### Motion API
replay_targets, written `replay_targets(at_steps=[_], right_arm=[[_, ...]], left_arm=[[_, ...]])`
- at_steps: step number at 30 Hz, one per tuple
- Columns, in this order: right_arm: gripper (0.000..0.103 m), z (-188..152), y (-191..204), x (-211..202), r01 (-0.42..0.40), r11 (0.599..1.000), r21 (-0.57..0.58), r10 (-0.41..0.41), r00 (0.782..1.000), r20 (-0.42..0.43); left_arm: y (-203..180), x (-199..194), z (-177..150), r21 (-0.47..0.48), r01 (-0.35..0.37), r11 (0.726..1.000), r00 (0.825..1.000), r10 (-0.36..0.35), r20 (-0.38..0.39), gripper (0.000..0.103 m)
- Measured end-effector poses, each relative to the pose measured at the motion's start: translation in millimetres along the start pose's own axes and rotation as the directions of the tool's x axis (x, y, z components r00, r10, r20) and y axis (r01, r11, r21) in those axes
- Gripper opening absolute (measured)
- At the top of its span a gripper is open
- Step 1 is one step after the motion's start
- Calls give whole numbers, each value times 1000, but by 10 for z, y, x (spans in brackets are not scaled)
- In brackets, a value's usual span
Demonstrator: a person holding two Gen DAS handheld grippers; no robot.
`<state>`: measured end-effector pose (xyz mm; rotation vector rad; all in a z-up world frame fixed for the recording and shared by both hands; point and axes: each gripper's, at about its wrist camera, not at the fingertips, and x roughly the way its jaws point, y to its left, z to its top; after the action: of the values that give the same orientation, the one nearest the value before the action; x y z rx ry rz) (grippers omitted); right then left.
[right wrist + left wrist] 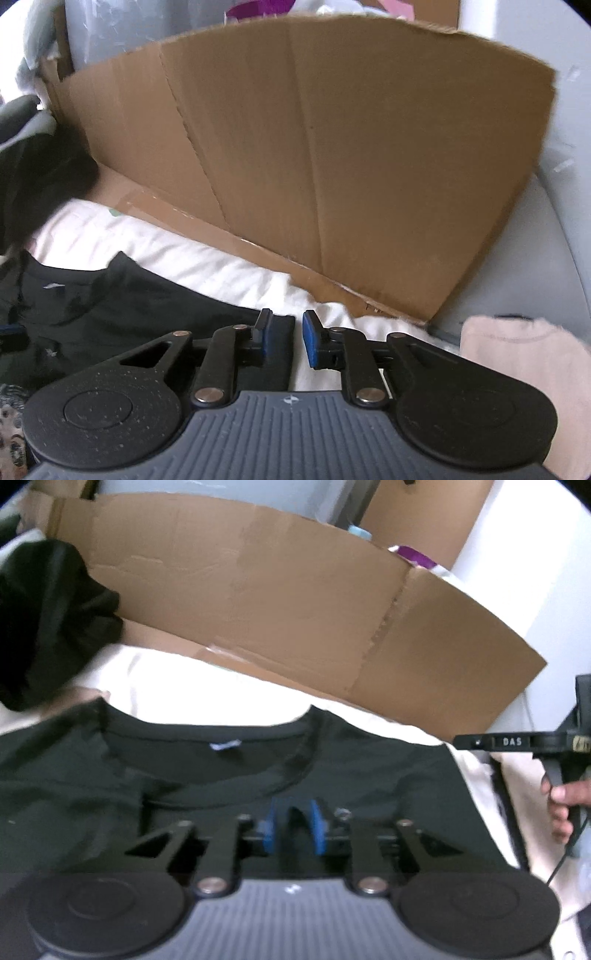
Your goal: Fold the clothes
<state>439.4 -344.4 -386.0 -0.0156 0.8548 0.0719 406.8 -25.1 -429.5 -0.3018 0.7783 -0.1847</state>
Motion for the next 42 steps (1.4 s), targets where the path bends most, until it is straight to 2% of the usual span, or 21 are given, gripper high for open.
replay_targets(at_steps=[2,4,6,7,9,10,11,12,17,19,21,23,28,32,35,40,42], right_arm=[[24,-40,18,-67,-3,1000,2,3,1000,14],[24,-94,68,-61,6,1000,-23,-6,1000,-2],[28,-126,85,-5,24,999,-27,-25,999,-21],[30,-141,89,24,33,999,-26,-34,999,-30],[36,-162,71,58,50,999,-16,-50,998,-38],[36,-174,67,78,50,999,-17,-51,998,-41],[36,-183,67,107,50,999,-19,-51,998,-45],[36,-192,66,135,50,998,-22,-51,997,-49],[36,-213,71,151,57,997,-46,-59,997,-49],[37,-210,52,119,63,997,-37,-65,997,-52],[37,-201,37,58,66,997,-26,-67,996,-51],[37,-185,29,-45,61,998,-14,-62,997,-43],[37,-255,69,-371,33,999,-23,-34,999,-18],[36,-387,137,-635,12,998,-54,-13,1000,-4],[36,-543,180,-806,21,997,-70,-20,1000,3],[36,-848,174,-990,33,999,-31,-33,999,-8],[36,-952,182,-1018,33,999,-23,-34,999,-18]], left_arm=[[-15,39,-13,-12,-14,1000,1000,13,-16,34],[-12,74,-34,-30,-26,999,999,26,-28,35],[2,105,-50,-58,-5,998,999,3,-32,35],[3,120,-52,-66,0,998,999,-2,-36,33],[-6,144,-54,-69,2,998,999,-5,-37,22],[-11,161,-52,-69,4,998,999,-6,-40,16],[-14,184,-48,-69,6,998,999,-10,-47,4],[-14,206,-45,-68,6,998,999,-9,-50,0],[46,207,-1,-82,-57,995,998,55,-34,0],[86,220,16,-94,-83,992,995,78,-55,1],[119,222,26,-109,-113,988,991,103,-89,6],[145,162,16,-140,-90,986,991,76,-106,16],[-16,-70,-76,-135,-49,990,994,35,-100,18],[-208,-252,-213,-143,-8,990,996,-5,-91,32],[-324,-359,-329,-163,14,986,995,-30,-93,32],[-462,-541,-510,-185,36,982,994,-54,-94,32],[-528,-572,-576,-164,37,986,994,-53,-100,32]])
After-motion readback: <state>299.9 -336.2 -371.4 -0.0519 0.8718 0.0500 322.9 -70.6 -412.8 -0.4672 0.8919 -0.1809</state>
